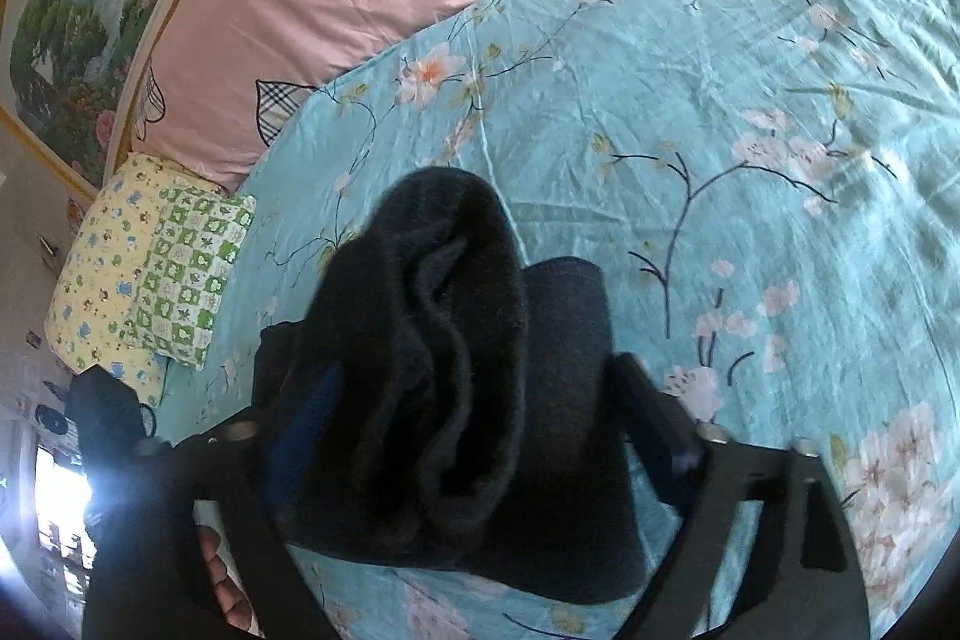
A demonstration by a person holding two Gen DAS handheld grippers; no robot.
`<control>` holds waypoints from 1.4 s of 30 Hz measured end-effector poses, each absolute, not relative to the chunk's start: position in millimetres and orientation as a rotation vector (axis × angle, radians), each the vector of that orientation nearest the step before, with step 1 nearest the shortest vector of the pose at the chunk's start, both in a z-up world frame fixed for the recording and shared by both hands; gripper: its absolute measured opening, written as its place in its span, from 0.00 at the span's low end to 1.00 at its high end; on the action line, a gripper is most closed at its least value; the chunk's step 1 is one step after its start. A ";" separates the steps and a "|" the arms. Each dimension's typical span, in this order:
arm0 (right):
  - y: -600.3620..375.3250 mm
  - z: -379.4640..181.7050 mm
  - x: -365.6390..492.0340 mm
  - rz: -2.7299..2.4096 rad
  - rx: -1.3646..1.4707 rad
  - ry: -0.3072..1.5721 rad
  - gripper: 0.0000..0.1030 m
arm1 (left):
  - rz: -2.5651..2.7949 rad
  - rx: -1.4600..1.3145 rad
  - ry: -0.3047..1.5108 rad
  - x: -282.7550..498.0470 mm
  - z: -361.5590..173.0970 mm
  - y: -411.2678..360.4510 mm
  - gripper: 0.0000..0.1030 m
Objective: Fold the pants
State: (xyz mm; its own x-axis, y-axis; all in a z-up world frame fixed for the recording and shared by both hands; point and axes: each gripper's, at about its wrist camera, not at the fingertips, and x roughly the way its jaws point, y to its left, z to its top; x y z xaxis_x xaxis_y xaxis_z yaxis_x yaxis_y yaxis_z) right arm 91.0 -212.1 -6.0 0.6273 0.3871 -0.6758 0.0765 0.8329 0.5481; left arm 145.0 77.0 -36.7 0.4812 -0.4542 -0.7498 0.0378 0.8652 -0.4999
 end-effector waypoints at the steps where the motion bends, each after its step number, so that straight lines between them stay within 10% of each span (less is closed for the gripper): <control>1: -216.8 -8.2 89.0 0.196 0.597 0.881 0.66 | -0.312 -0.451 1.041 147.3 -38.6 75.2 0.76; 8: -252.6 -32.6 71.3 0.327 0.781 0.842 0.40 | -0.320 -0.447 1.072 156.2 -47.2 65.5 0.76; 22: -250.2 -36.0 57.9 0.399 0.799 0.776 0.36 | -0.324 -0.403 1.041 150.8 -42.1 52.7 0.35; 42: -213.1 -12.4 59.4 0.480 0.737 0.761 0.35 | -0.254 -0.401 0.928 107.4 8.1 84.3 0.30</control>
